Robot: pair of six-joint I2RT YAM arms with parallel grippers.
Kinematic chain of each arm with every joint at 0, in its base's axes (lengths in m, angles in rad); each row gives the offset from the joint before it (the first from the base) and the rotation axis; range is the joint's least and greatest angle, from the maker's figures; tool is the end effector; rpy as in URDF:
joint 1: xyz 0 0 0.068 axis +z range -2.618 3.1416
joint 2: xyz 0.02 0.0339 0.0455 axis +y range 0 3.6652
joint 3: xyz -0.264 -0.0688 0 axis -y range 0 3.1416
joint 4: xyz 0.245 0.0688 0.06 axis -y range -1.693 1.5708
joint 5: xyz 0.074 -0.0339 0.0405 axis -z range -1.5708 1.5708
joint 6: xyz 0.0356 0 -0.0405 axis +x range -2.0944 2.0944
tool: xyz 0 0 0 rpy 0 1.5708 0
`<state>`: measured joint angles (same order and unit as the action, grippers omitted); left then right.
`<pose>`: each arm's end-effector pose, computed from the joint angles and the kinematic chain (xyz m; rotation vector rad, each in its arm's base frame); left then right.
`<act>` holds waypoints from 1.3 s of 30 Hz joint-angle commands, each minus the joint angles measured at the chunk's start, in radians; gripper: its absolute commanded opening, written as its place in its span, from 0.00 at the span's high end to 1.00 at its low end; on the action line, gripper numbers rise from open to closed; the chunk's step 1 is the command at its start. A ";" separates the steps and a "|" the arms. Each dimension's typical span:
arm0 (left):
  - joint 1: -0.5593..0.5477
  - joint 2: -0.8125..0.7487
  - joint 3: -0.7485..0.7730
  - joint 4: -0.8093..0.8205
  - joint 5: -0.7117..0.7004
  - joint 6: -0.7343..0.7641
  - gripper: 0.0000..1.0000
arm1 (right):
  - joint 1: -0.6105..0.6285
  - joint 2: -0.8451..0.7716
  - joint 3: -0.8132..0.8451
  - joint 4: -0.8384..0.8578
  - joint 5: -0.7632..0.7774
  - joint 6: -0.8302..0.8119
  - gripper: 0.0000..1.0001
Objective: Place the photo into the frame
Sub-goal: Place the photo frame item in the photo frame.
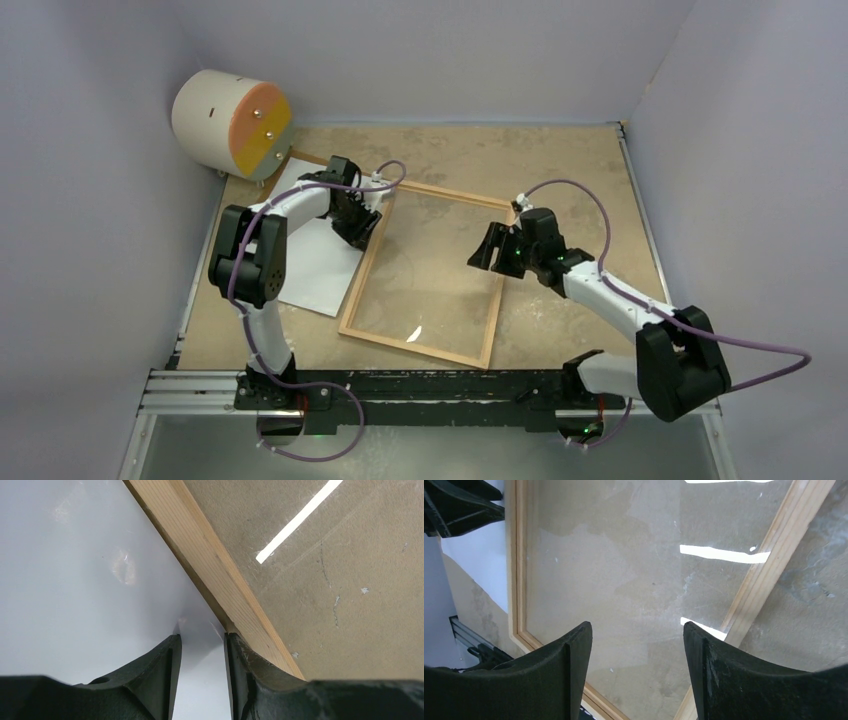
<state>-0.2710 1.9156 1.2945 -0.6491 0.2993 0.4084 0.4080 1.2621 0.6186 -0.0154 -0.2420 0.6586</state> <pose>0.3589 -0.1106 0.1650 0.9920 2.6155 -0.3916 0.2331 0.1101 0.1996 0.1541 2.3402 0.8288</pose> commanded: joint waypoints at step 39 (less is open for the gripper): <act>0.003 0.074 0.016 -0.085 0.152 0.063 0.62 | -0.057 0.223 0.311 -0.256 0.176 -0.146 0.35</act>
<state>-0.2680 1.9301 1.3178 -0.6865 0.3378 0.4576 0.3973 1.5066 0.8391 -0.1905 -0.1127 0.5709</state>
